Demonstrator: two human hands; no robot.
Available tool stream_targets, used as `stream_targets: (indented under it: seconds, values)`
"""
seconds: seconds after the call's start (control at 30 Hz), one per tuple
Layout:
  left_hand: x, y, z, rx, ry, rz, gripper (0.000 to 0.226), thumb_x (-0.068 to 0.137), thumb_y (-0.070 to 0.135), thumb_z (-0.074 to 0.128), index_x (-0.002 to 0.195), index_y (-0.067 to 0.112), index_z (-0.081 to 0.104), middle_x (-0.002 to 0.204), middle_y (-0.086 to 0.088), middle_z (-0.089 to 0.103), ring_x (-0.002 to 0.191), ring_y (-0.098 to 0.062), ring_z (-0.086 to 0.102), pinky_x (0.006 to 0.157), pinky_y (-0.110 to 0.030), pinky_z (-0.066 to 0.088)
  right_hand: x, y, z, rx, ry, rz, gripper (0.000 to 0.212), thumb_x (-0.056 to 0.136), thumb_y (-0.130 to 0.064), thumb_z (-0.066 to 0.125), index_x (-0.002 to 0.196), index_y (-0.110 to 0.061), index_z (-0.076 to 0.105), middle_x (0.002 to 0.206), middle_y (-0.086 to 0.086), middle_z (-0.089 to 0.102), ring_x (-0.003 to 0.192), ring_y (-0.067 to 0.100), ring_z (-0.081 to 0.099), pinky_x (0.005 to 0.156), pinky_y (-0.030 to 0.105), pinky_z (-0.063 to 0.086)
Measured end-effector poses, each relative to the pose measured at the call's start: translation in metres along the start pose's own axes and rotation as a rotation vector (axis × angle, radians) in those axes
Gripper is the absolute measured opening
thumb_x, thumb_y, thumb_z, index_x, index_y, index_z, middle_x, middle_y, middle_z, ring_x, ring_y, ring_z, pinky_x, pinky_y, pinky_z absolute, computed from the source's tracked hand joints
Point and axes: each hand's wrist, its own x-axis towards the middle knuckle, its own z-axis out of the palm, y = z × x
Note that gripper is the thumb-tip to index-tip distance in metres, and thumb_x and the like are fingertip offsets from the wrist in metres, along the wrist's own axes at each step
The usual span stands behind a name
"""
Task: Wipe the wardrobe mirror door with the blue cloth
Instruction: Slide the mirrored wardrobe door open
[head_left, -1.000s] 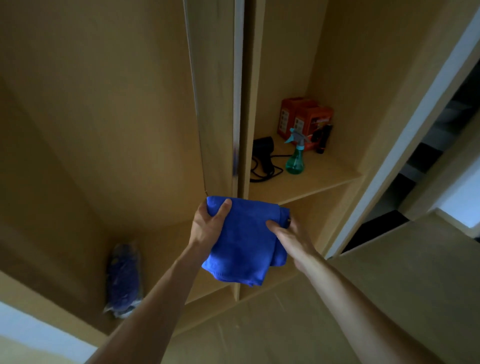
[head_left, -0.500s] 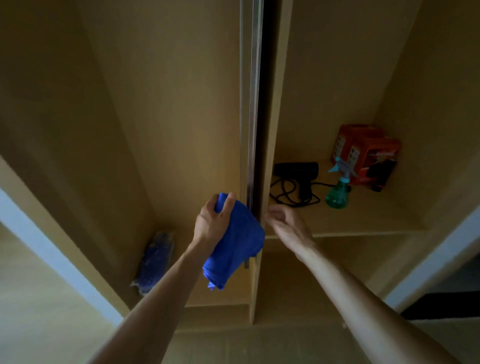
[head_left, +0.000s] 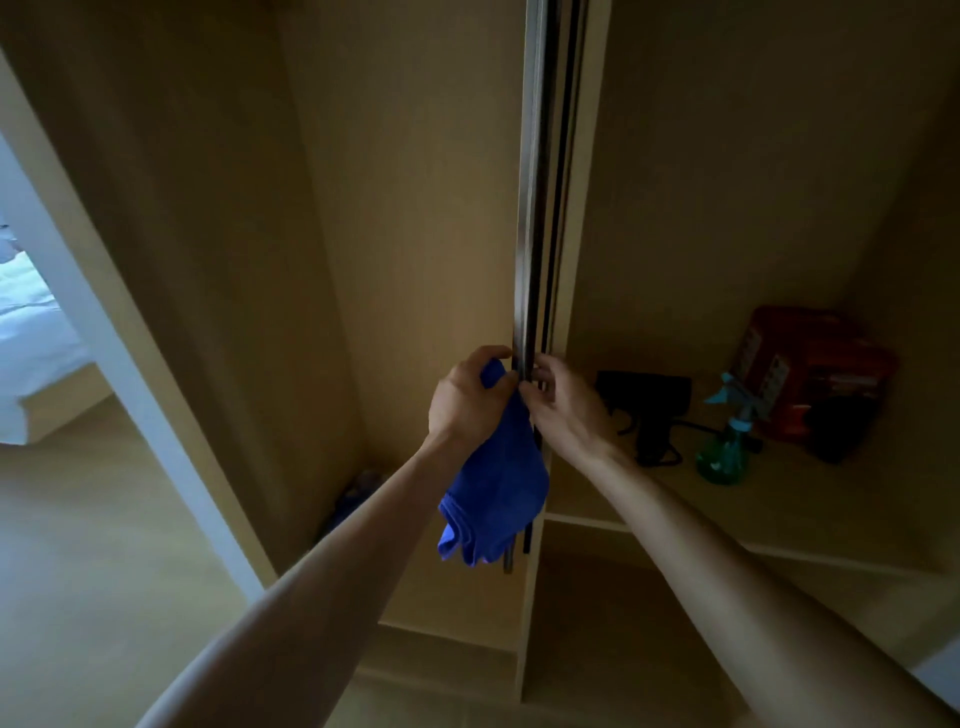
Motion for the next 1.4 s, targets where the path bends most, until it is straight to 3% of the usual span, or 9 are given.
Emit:
stream_targets:
  seconds: [0.17, 0.27, 0.43, 0.67, 0.8, 0.97, 1.07, 1.23, 1.4]
  values:
    - [0.008, 0.009, 0.005, -0.004, 0.006, 0.000, 0.028, 0.101, 0.039, 0.057, 0.129, 0.034, 0.061, 0.115, -0.001, 0.071, 0.095, -0.016, 0.064, 0.077, -0.030, 0.052, 0.020, -0.009, -0.006, -0.053, 0.028, -0.046, 0.045, 0.107, -0.035, 0.039, 0.149, -0.020, 0.042, 0.147, 0.005, 0.052, 0.131, 0.022, 0.052, 0.106, 0.034, 0.043]
    - [0.008, 0.011, 0.006, 0.003, -0.003, -0.010, 0.027, 0.102, 0.039, 0.055, 0.128, 0.032, 0.060, 0.113, -0.003, 0.071, 0.097, -0.021, 0.067, 0.078, -0.033, 0.054, 0.028, -0.015, -0.005, -0.076, 0.068, -0.037, 0.043, 0.106, -0.037, 0.041, 0.145, -0.017, 0.047, 0.142, 0.007, 0.056, 0.128, 0.024, 0.054, 0.097, 0.029, 0.041]
    - [0.006, 0.013, 0.005, -0.029, -0.012, -0.018, 0.024, 0.102, 0.040, 0.055, 0.123, 0.030, 0.060, 0.115, -0.004, 0.071, 0.099, -0.024, 0.067, 0.087, -0.043, 0.057, 0.029, -0.021, -0.007, -0.124, 0.109, -0.029, 0.040, 0.104, -0.042, 0.045, 0.132, -0.017, 0.057, 0.126, 0.005, 0.066, 0.114, 0.024, 0.062, 0.090, 0.033, 0.049]
    - [-0.006, 0.009, 0.003, -0.096, -0.001, 0.014, 0.019, 0.101, 0.044, 0.057, 0.111, 0.030, 0.063, 0.107, 0.001, 0.071, 0.093, -0.018, 0.066, 0.084, -0.042, 0.058, 0.017, -0.022, -0.010, -0.136, 0.142, -0.017, 0.039, 0.103, -0.047, 0.046, 0.124, -0.018, 0.062, 0.112, 0.001, 0.068, 0.103, 0.020, 0.065, 0.084, 0.034, 0.053]
    - [-0.015, 0.004, -0.001, -0.102, -0.025, 0.033, 0.014, 0.101, 0.046, 0.056, 0.103, 0.034, 0.063, 0.099, 0.006, 0.070, 0.086, -0.012, 0.065, 0.074, -0.034, 0.056, 0.003, -0.024, -0.006, -0.152, 0.185, -0.021, 0.036, 0.103, -0.046, 0.046, 0.123, -0.019, 0.061, 0.109, -0.004, 0.065, 0.099, 0.014, 0.061, 0.082, 0.032, 0.052]
    - [-0.031, -0.002, -0.011, -0.131, -0.052, 0.080, 0.013, 0.101, 0.046, 0.056, 0.100, 0.036, 0.065, 0.087, 0.018, 0.065, 0.082, 0.002, 0.060, 0.065, -0.018, 0.044, -0.017, -0.028, 0.000, -0.174, 0.230, -0.029, 0.030, 0.102, -0.045, 0.047, 0.115, -0.023, 0.061, 0.082, -0.024, 0.048, 0.085, 0.005, 0.051, 0.066, 0.018, 0.041]
    - [-0.042, -0.002, -0.017, -0.153, -0.077, 0.103, 0.012, 0.101, 0.045, 0.057, 0.099, 0.037, 0.066, 0.088, 0.020, 0.065, 0.083, 0.003, 0.060, 0.065, -0.016, 0.043, -0.031, -0.031, 0.002, -0.170, 0.248, -0.017, 0.030, 0.102, -0.045, 0.047, 0.116, -0.022, 0.061, 0.086, -0.021, 0.050, 0.088, 0.006, 0.052, 0.075, 0.024, 0.043]
    - [-0.063, -0.004, -0.026, -0.185, -0.108, 0.149, 0.013, 0.101, 0.042, 0.057, 0.098, 0.035, 0.067, 0.087, 0.019, 0.068, 0.084, 0.009, 0.061, 0.062, -0.010, 0.044, -0.056, -0.037, 0.005, -0.197, 0.274, -0.017, 0.020, 0.102, -0.045, 0.047, 0.105, -0.029, 0.058, 0.080, -0.023, 0.050, 0.077, 0.000, 0.050, 0.060, 0.012, 0.035]
    - [-0.080, -0.007, -0.033, -0.218, -0.119, 0.176, 0.014, 0.101, 0.039, 0.059, 0.100, 0.030, 0.069, 0.089, 0.017, 0.069, 0.089, 0.013, 0.058, 0.067, -0.004, 0.043, -0.079, -0.045, 0.005, -0.180, 0.265, -0.032, 0.027, 0.103, -0.041, 0.048, 0.113, -0.020, 0.062, 0.093, -0.009, 0.062, 0.087, 0.013, 0.064, 0.068, 0.024, 0.044]
